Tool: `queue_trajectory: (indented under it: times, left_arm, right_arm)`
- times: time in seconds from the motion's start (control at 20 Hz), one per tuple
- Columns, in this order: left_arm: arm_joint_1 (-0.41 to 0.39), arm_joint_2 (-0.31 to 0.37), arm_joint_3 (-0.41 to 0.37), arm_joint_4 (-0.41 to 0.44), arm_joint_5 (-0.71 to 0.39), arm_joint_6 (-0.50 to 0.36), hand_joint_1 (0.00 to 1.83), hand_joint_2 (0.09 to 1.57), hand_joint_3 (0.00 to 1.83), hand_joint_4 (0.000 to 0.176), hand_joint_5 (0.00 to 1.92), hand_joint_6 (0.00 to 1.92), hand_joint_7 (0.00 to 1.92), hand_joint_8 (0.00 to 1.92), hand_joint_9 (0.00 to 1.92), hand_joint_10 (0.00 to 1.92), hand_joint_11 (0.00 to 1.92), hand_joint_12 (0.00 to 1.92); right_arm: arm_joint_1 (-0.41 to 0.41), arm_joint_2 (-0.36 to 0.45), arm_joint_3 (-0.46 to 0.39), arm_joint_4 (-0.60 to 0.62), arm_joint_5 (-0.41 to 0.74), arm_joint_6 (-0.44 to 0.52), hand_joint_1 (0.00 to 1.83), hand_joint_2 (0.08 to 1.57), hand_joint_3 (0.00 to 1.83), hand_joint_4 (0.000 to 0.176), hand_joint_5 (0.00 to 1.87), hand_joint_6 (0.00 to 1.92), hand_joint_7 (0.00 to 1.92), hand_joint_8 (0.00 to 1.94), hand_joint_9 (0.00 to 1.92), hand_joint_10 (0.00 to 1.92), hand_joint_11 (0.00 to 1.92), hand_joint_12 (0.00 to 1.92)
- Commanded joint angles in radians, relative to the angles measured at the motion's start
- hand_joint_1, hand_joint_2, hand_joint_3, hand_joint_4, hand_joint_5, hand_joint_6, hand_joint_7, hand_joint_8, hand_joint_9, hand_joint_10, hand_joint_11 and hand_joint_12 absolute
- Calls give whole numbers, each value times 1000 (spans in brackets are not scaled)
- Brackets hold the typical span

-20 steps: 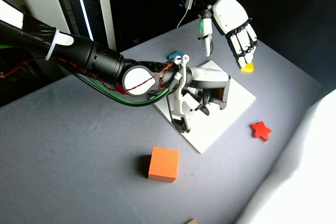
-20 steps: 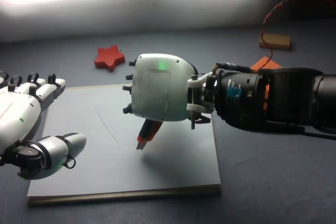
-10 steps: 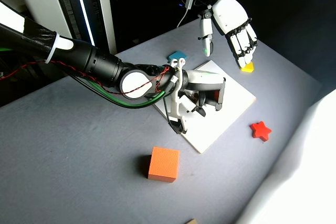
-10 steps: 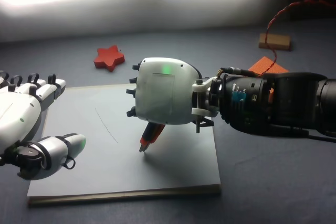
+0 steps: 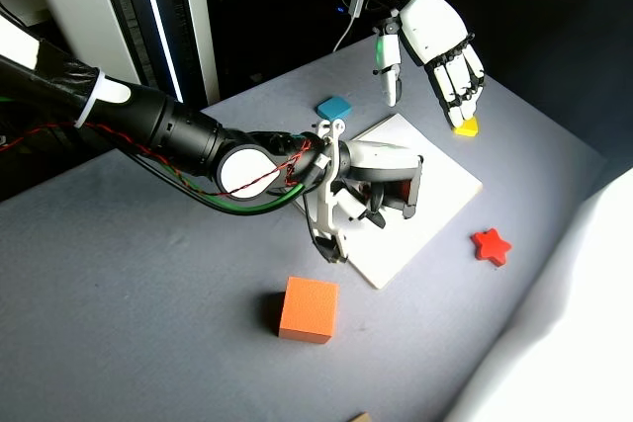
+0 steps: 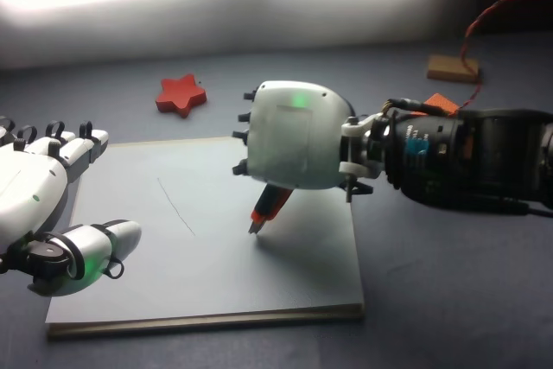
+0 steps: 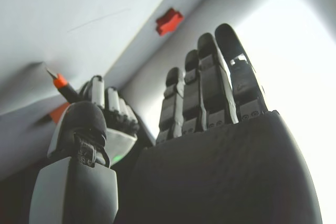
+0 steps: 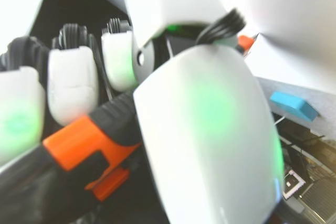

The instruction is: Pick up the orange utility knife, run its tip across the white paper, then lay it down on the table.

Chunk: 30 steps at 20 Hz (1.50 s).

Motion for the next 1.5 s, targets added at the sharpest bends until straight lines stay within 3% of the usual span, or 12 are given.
queue_trajectory:
  times: [0.0,0.15,0.3,0.55,0.7,0.75,1.0,1.15,1.45]
  left_arm:
    - [-9,4,5,61,-82,5,201,1291,0,62,97,3,165,0,265,3,0,917]
    - [-11,4,5,61,-87,5,172,1291,1,67,88,1,174,2,268,3,0,918]
    - [-11,4,5,61,-88,4,216,1283,0,61,114,7,171,3,269,5,0,964]
    - [-10,4,5,61,-92,4,181,1287,1,62,112,2,172,1,260,1,0,922]
    - [-9,4,5,61,-92,4,189,1292,2,63,96,1,165,1,249,0,0,886]
    - [-9,4,5,61,-92,4,189,1291,1,64,98,3,172,3,257,3,0,905]
    - [-8,4,5,61,-92,4,205,1284,0,61,107,2,188,3,280,9,0,900]
    - [-6,4,5,61,-92,4,185,1290,1,64,89,0,162,0,262,0,0,915]
    - [-5,4,5,61,-92,3,205,1286,0,63,106,5,180,6,286,8,0,983]
  right_arm:
    - [-1,11,7,12,79,-20,1467,1272,6,176,1216,1921,1446,1941,1584,1921,1625,1921]
    - [-2,16,12,12,86,-17,1491,1259,0,176,1228,1921,1438,1941,1577,1921,1617,1921]
    - [1,16,12,12,116,-10,1473,1261,1,176,1218,1921,1456,1941,1597,1921,1640,1921]
    - [19,42,-23,255,173,-54,1474,1271,5,176,1240,1921,1459,1941,1598,1921,1638,1921]
    - [21,101,-73,259,176,-36,1485,1260,0,176,1227,1921,1455,1941,1591,1921,1630,1921]
    - [18,151,-128,277,145,-3,1483,1255,0,176,1226,1921,1454,1941,1591,1921,1629,1921]
    - [-24,303,-306,512,128,-55,1486,1262,0,176,1222,1921,1463,1941,1600,1921,1633,1921]
    - [-29,379,-392,645,32,-55,1480,1264,1,176,1216,1921,1449,1941,1597,1921,1629,1921]
    - [-61,467,-435,707,-91,-26,1479,1251,0,176,1225,1921,1441,1941,1574,1921,1610,1921]
